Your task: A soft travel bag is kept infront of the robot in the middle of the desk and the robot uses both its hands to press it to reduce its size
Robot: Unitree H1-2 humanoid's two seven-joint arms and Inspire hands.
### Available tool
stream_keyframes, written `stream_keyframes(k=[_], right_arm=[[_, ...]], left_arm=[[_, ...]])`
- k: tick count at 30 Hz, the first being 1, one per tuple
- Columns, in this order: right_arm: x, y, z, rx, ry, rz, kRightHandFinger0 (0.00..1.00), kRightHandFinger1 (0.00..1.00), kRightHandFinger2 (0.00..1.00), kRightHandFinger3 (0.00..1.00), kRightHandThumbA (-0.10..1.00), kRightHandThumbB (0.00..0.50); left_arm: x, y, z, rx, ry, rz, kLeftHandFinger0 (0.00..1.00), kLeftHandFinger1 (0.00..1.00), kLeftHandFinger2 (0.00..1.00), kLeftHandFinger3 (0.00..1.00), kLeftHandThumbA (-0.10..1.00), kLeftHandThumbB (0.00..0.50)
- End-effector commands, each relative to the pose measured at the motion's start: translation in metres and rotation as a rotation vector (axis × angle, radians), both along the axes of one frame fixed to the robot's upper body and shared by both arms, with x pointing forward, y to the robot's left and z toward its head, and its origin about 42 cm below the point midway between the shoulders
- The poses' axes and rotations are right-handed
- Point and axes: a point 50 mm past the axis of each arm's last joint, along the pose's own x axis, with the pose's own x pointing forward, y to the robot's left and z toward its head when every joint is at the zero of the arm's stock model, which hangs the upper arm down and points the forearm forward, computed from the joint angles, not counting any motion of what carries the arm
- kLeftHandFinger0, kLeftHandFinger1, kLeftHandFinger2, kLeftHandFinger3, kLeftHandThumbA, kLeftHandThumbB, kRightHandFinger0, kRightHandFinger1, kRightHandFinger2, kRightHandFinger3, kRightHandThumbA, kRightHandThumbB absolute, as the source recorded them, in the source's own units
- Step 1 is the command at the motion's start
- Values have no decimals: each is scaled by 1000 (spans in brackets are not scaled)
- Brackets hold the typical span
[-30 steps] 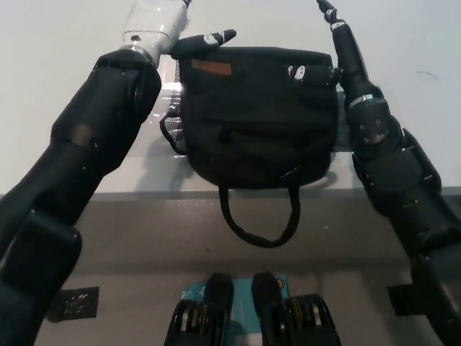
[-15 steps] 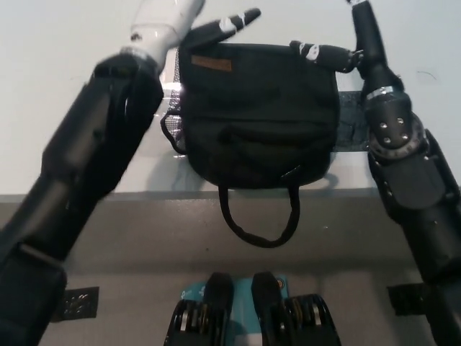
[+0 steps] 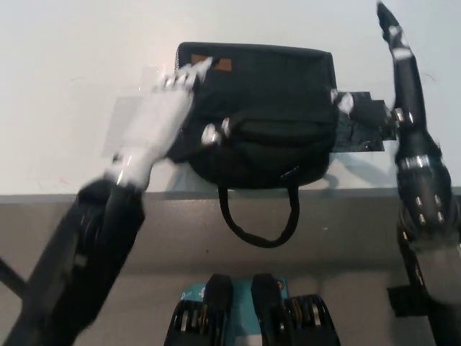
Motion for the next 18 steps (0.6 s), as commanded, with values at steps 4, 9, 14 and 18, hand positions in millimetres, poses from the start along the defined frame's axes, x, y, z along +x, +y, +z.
stream_keyframes(k=[4,9,14,18], right_arm=[[-244,-33,111,-16,-705,160,1000,1000,1000,1000,1000,280],[-278,-22,69,34,-636,156,1000,1000,1000,1000,1000,338],[-292,-1,30,137,-506,222,1000,1000,1000,1000,1000,206],[-294,13,-18,182,-282,272,1000,1000,1000,1000,1000,265]], left_arm=[[-217,83,99,-403,-609,-218,1000,1000,1000,1000,1000,140],[-250,85,68,-473,-578,-242,1000,1000,1000,1000,1000,115],[-274,73,33,-585,-331,-214,1000,1000,1000,1000,1000,151],[-274,61,-9,-571,-109,-185,1000,1000,1000,1000,1000,167]])
